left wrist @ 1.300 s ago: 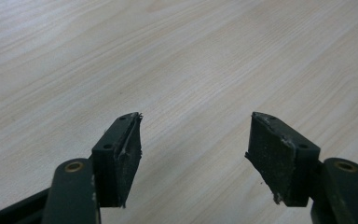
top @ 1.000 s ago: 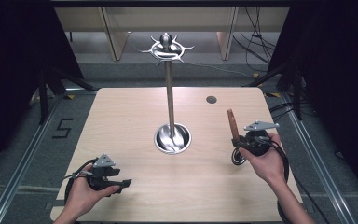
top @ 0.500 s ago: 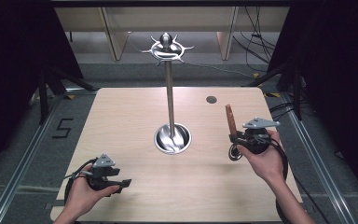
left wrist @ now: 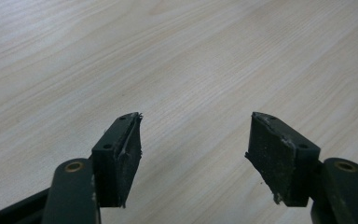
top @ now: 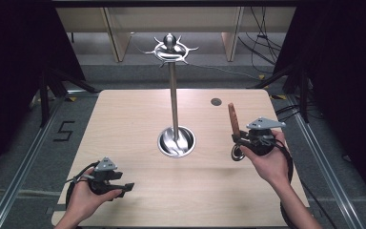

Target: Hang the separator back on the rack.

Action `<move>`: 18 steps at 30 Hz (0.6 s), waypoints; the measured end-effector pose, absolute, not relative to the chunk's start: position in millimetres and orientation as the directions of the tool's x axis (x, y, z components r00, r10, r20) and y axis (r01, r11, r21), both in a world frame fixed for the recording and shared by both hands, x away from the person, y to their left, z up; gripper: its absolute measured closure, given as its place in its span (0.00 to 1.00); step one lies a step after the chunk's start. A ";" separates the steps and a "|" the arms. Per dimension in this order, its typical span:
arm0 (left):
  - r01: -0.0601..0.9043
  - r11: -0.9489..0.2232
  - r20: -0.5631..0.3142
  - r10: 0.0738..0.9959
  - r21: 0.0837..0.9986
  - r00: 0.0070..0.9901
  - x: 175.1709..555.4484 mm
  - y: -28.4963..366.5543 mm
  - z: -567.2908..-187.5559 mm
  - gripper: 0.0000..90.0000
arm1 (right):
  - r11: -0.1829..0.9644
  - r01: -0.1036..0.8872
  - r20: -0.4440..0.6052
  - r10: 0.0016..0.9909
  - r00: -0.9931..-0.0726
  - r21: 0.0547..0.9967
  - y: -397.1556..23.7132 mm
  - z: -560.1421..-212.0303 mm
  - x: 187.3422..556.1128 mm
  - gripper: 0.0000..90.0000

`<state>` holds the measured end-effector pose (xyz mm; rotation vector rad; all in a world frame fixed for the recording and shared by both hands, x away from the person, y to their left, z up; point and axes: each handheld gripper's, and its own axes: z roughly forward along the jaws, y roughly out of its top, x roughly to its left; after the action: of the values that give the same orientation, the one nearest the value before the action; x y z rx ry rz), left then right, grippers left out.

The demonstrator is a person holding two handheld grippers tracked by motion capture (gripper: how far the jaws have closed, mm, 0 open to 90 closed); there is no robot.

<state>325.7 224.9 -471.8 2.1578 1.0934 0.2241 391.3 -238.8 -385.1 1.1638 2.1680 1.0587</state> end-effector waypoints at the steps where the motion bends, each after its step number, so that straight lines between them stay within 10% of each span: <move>1: 0.642 -0.401 -0.149 0.763 0.654 0.629 325.8 224.9 -471.8 0.38 | 0.357 0.477 -0.051 0.839 -0.542 0.803 -239.1 -385.2 391.8 0.78; 18: 0.640 -0.404 -0.140 0.767 0.653 0.627 326.3 226.1 -471.1 0.38 | 0.331 0.462 -0.033 0.839 -0.543 0.823 -227.0 -369.0 391.0 0.78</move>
<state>326.3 226.1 -471.1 2.1623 1.0963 0.2371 391.0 -227.0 -369.0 1.1419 2.1440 1.1018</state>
